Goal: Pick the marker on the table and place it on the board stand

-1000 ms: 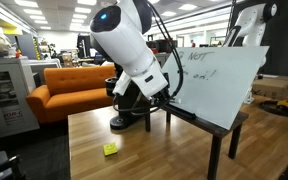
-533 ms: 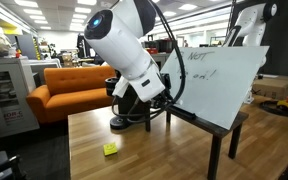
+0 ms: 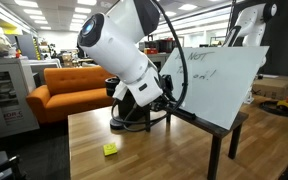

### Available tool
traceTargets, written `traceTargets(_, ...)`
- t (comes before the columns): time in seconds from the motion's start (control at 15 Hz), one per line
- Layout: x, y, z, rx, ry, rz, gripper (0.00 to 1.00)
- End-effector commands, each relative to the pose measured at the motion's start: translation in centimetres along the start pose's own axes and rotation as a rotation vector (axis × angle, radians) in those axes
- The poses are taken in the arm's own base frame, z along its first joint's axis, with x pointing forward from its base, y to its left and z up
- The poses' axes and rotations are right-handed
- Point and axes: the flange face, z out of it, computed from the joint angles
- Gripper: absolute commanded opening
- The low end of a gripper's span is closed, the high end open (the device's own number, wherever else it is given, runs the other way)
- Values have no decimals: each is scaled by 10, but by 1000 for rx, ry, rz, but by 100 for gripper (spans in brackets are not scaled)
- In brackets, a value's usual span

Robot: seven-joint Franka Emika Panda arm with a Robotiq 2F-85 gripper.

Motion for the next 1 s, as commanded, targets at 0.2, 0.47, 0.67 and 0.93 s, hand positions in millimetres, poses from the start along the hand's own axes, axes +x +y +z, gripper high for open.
traceTargets(0.2,12,3,8,39,34,34,5)
traceTargets(0.47,15,-2,18,49,34,34,5)
traceTargets(0.67,14,-5,28,55,26,29,5)
traceTargets(0.93,13,-5,39,54,19,25,5)
